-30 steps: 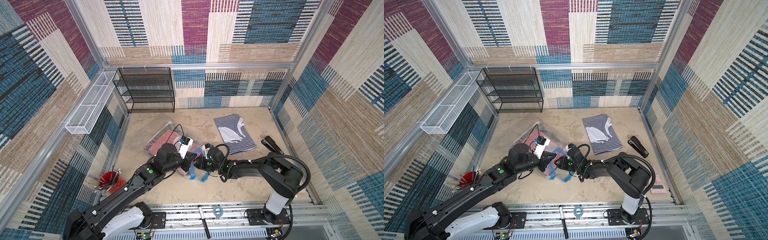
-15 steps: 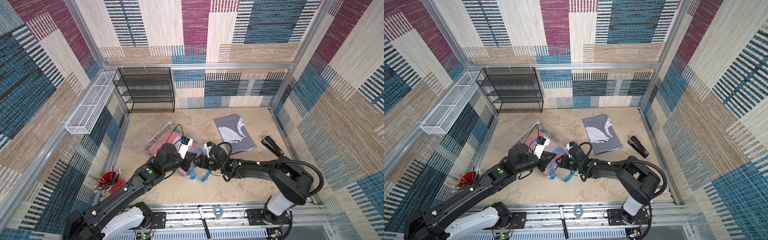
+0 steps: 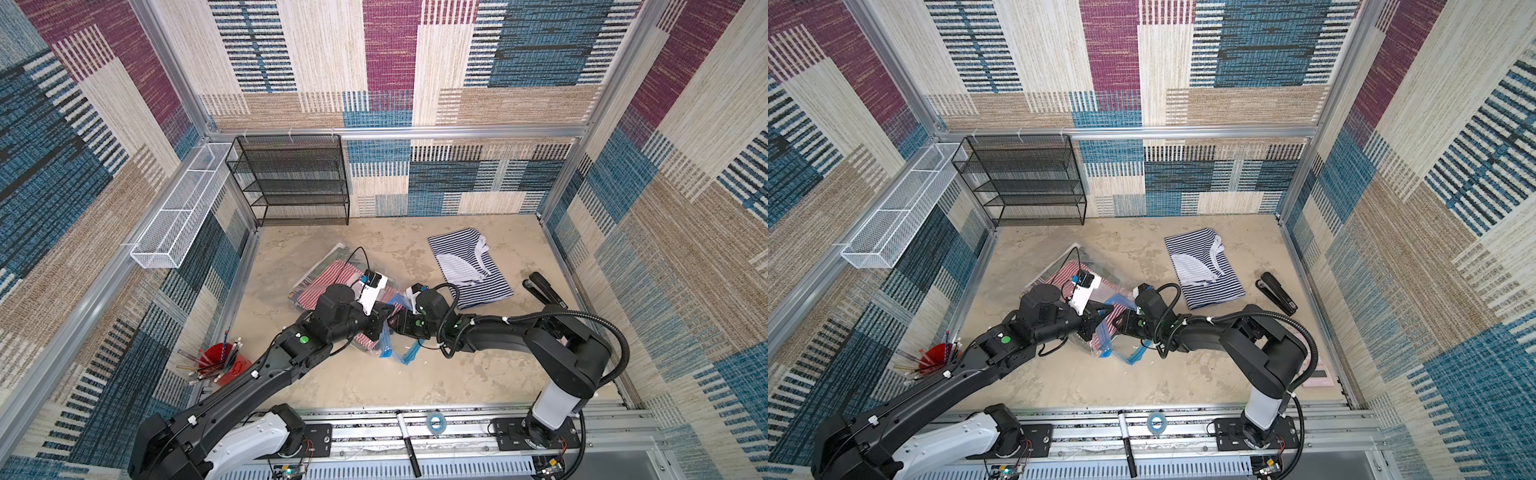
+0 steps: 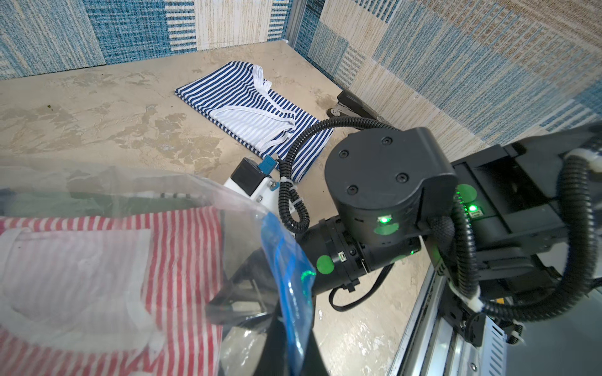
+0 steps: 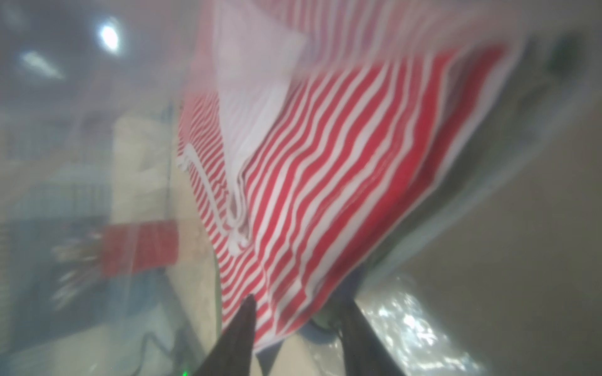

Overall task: Take the tank top out of the vacuum bag
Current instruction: Adjust the vacuum bag at the center of the board.

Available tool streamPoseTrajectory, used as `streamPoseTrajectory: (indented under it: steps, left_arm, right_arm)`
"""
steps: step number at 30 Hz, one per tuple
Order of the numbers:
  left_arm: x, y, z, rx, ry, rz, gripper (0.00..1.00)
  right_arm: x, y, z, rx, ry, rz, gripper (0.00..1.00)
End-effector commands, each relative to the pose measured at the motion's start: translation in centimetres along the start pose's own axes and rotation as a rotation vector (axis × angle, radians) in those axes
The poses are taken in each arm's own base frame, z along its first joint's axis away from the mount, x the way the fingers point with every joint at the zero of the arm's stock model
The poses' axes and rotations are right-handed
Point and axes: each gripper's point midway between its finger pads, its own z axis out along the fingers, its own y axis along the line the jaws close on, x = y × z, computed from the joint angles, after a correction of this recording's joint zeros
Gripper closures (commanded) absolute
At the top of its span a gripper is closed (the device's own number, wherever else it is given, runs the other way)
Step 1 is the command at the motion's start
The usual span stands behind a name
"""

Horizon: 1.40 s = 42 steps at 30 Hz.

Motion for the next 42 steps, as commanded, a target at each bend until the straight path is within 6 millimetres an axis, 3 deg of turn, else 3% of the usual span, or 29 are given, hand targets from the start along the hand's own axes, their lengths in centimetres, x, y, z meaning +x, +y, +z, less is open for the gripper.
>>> streamPoseTrajectory:
  steps: [1,11,22,42]
  left_arm:
    - [-0.9,-0.5,-0.1,0.023,-0.023,0.011,1.00]
    - [-0.7,-0.5,-0.2,0.021,-0.012,0.016,1.00]
    - [-0.8,-0.6,0.1,0.029,-0.024,0.015,1.00]
    - [-0.3,-0.4,0.3,0.030,-0.014,0.006,1.00]
  right_arm:
    - [-0.6,0.4,0.2,-0.015,-0.011,-0.004,0.56]
    - [-1.0,1.4,0.3,-0.047,0.005,-0.022,0.58]
    - [-1.1,2.5,-1.0,-0.063,0.000,-0.043,0.59]
    - [-1.4,4.1,-0.9,-0.088,-0.004,-0.066,0.59]
